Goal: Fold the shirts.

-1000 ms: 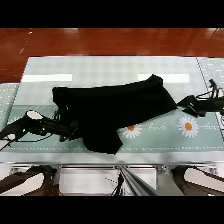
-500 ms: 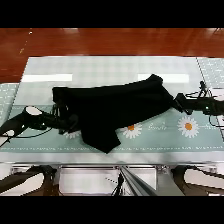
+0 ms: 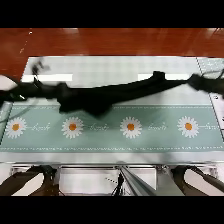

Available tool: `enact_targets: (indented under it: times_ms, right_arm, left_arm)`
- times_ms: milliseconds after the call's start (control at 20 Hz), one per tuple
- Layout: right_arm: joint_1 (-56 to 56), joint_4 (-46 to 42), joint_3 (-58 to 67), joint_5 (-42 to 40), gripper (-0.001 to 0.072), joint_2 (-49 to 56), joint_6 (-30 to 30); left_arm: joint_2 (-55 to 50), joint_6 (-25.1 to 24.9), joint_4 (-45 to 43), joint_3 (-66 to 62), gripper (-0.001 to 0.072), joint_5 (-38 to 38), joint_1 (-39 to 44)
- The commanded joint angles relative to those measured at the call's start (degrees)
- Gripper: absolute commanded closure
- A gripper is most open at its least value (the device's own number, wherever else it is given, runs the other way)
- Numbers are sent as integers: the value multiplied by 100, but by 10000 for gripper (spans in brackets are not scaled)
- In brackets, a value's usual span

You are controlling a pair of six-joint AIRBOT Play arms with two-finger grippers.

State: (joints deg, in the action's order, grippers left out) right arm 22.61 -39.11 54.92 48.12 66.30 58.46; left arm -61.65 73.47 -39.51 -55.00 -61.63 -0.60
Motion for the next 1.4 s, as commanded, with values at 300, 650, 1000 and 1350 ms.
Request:
enact_targets:
  times_ms: [300,650,1000,1350]
  right_arm:
    - [-28,-1003,3453,-525,693,-2614,894]
    - [-28,-3209,4688,1368,693,-3484,2914]
    - [-33,-3501,4686,4028,693,-3123,2785]
    - [-953,-4151,4360,4942,693,-1377,2549]
  left_arm:
    - [1930,389,-2031,-5464,690,601,-46]
    - [2461,1838,-2846,-6763,692,-1342,-46]
    - [2140,2031,-3379,-6516,692,-3620,-46]
    - [1198,1871,-3379,-4730,690,-4096,-44]
